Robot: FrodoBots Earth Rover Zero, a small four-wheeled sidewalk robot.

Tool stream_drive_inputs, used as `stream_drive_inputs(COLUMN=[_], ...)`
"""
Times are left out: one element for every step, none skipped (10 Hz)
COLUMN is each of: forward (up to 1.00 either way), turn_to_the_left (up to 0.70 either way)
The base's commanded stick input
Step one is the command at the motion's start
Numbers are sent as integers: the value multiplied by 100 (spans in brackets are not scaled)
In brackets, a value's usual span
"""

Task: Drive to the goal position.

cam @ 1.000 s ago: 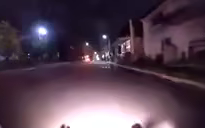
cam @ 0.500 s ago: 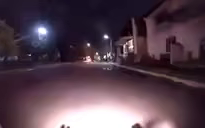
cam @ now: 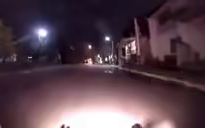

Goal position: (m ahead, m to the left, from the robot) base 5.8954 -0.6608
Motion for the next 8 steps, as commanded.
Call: stream_drive_inputs(forward=[100,100,100,100,100,100,100,100], turn_to_the_left=[0,0,0,0,0,0,0,0])
